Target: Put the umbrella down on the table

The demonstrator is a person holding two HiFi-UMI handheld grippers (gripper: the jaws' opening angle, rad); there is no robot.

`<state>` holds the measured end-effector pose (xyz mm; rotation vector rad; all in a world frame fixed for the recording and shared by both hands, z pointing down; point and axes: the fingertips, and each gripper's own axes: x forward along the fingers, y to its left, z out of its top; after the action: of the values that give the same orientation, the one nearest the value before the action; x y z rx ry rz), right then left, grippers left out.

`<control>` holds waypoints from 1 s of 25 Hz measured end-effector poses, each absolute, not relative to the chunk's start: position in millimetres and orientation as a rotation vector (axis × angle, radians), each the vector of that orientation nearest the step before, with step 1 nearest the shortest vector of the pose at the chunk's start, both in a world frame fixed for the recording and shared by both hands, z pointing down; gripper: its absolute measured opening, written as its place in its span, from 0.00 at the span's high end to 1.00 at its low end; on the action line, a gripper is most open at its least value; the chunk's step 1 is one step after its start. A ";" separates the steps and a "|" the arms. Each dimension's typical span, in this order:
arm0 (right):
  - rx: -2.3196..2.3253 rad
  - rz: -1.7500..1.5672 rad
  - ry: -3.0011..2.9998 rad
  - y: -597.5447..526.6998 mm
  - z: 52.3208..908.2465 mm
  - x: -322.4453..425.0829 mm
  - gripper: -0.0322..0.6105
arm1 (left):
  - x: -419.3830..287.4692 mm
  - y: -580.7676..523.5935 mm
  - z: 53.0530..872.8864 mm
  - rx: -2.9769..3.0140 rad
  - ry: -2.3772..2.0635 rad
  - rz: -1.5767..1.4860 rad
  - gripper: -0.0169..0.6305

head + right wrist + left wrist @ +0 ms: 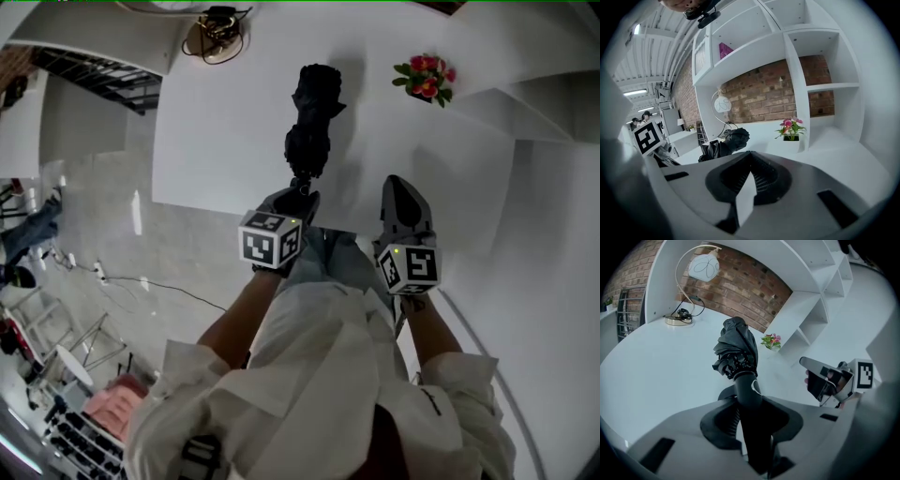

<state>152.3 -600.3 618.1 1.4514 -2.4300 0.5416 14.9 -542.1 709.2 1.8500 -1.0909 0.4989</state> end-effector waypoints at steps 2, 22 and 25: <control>1.439 0.556 -2.421 -601.8 628.6 148.1 0.92 | 16.4 -540.8 720.4 1.830 -1.090 0.508 0.77; 1.434 0.608 -2.392 -601.3 642.3 136.6 0.92 | 7.5 -529.5 762.5 1.751 -1.105 0.620 0.76; 1.440 0.607 -2.395 -599.7 639.0 136.5 0.92 | 7.7 -529.3 762.6 1.748 -1.111 0.629 0.76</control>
<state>136.5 -599.7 639.0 1.4405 -2.3950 0.6067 7.7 -529.3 762.6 1.7476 -1.1109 0.6287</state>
